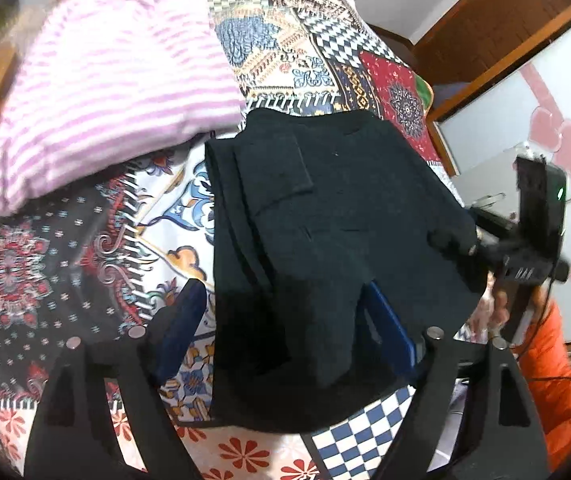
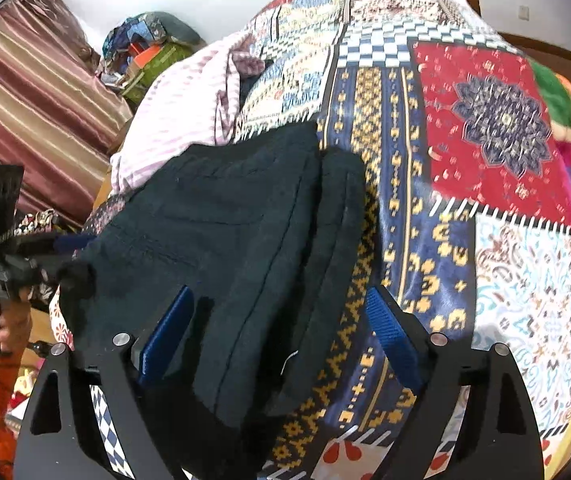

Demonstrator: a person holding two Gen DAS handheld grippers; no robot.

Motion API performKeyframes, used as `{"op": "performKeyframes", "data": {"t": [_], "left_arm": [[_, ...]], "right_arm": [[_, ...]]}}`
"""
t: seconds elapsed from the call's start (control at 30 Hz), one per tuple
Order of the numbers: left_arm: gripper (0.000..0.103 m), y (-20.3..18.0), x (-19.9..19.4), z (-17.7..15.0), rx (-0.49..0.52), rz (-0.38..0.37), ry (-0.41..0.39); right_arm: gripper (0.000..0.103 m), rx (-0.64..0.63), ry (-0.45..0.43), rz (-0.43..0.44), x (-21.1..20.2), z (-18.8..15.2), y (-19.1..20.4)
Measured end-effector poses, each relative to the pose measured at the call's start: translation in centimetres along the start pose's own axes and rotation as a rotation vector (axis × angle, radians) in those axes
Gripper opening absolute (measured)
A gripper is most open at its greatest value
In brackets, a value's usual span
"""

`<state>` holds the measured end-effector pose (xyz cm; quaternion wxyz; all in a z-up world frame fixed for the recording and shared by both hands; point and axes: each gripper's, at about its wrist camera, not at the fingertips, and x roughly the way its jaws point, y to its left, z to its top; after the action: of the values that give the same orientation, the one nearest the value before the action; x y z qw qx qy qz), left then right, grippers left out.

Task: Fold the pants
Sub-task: 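Grasp the folded trousers with the left gripper and lift them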

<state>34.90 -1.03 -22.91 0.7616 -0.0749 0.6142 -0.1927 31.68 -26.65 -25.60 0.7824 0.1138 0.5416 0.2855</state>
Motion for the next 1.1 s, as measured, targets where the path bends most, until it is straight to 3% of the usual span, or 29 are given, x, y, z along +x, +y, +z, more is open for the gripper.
{"op": "performKeyframes", "data": {"t": [0.23,0.47,0.53,0.67,0.77,0.93,1.1], "left_arm": [[0.083,2.1,6.1,2.9,-0.049,-0.098,0.167],[0.085,1.6,7.5,3.7,-0.032,-0.117,0.158],[0.084,1.6,7.3,3.9,-0.025,-0.111,0.144],[0.062,0.8,7.9,4.8,-0.007,-0.097,0.096],[0.051,0.2,6.8,4.4,0.027,-0.069,0.057],[0.044,-0.6,5.9,4.2,0.018,-0.045,0.023],[0.038,-1.8,4.5,3.8,0.005,-0.033,-0.02]], "right_arm": [[0.096,0.046,0.039,0.077,2.4,0.5,0.0],[0.094,0.024,0.023,0.117,3.5,1.2,0.5],[0.086,0.017,0.016,0.141,3.7,1.4,0.7],[0.065,0.007,-0.006,0.162,3.8,1.8,1.2],[0.056,0.001,-0.023,0.168,3.5,1.8,1.2],[0.041,0.01,-0.063,0.189,2.3,1.5,0.9],[0.037,-0.019,-0.103,0.168,0.8,1.6,2.0]]}}
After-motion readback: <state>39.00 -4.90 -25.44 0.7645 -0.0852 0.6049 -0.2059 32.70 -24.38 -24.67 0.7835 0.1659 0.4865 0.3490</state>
